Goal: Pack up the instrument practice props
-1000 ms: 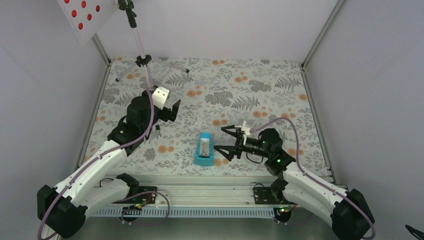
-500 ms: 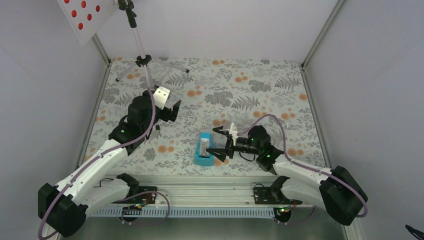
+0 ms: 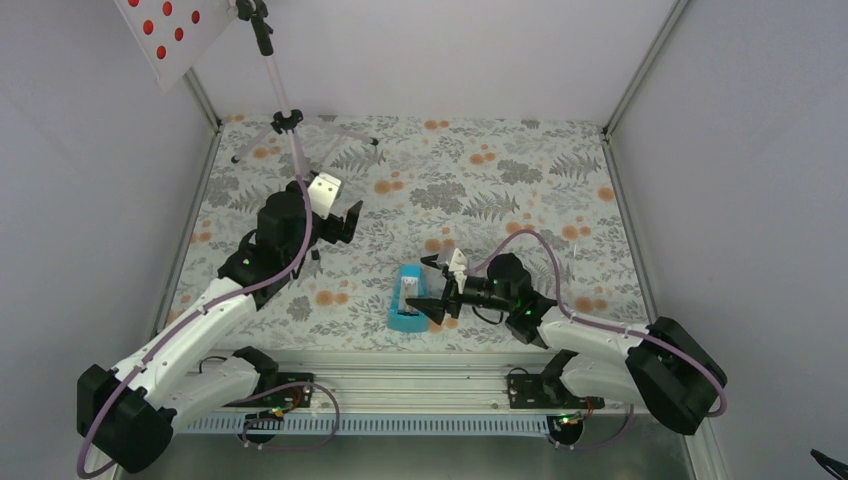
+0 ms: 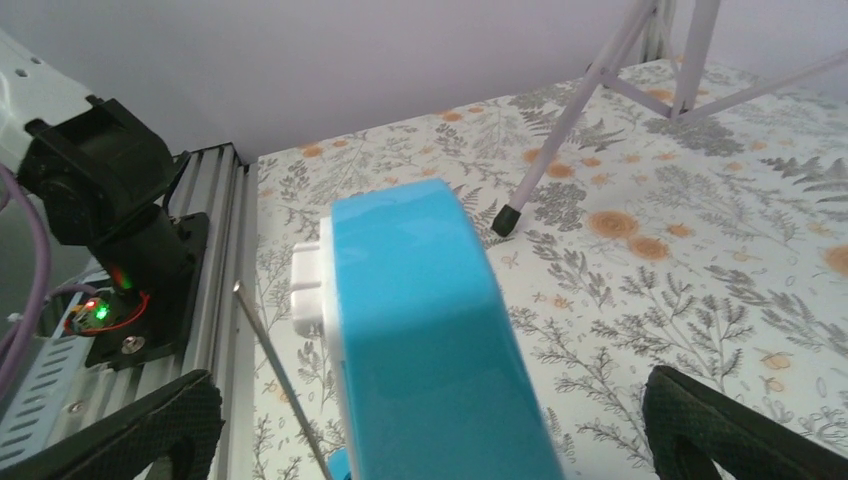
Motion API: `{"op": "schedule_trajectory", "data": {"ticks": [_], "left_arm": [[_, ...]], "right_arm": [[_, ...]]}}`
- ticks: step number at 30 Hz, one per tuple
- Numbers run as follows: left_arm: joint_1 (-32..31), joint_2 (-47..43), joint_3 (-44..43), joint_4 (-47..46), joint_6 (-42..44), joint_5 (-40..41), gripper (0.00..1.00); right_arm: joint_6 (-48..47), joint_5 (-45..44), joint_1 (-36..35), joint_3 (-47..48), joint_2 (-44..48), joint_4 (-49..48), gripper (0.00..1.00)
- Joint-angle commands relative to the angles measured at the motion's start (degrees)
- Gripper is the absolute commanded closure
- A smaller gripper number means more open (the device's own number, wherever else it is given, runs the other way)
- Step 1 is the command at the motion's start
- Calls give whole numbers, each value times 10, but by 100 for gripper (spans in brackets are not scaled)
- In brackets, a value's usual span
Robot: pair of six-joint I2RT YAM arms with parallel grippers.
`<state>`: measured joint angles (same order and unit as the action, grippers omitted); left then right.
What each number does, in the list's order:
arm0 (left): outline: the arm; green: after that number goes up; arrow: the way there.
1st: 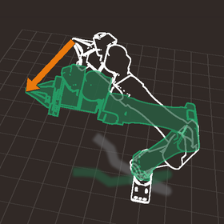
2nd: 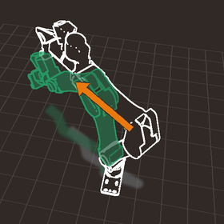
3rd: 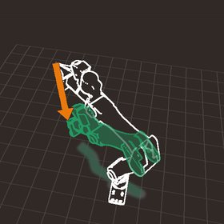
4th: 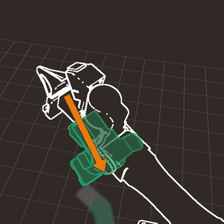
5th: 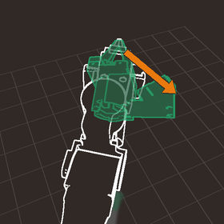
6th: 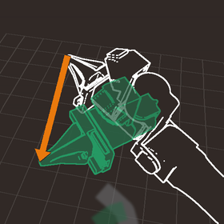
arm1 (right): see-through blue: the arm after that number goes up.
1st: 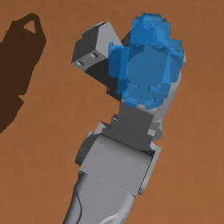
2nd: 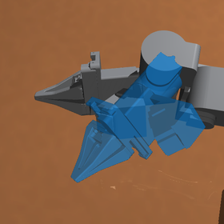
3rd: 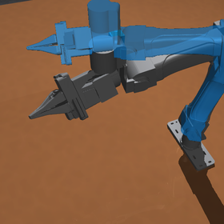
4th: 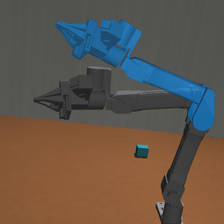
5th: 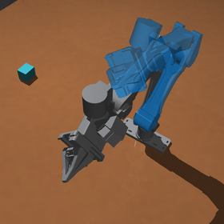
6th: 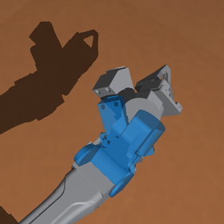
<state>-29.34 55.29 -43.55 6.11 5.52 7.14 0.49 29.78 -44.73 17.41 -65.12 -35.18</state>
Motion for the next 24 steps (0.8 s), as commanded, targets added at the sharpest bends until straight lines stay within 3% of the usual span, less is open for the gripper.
{"op": "schedule_trajectory", "data": {"ticks": [1, 24], "left_arm": [[3, 3, -11, -1, 0, 8, 0], [3, 5, -15, 3, 0, 11, 0]], "right_arm": [[-2, -43, -9, -7, -3, -52, 1], [2, -93, -24, -16, -3, -52, 1]]}}
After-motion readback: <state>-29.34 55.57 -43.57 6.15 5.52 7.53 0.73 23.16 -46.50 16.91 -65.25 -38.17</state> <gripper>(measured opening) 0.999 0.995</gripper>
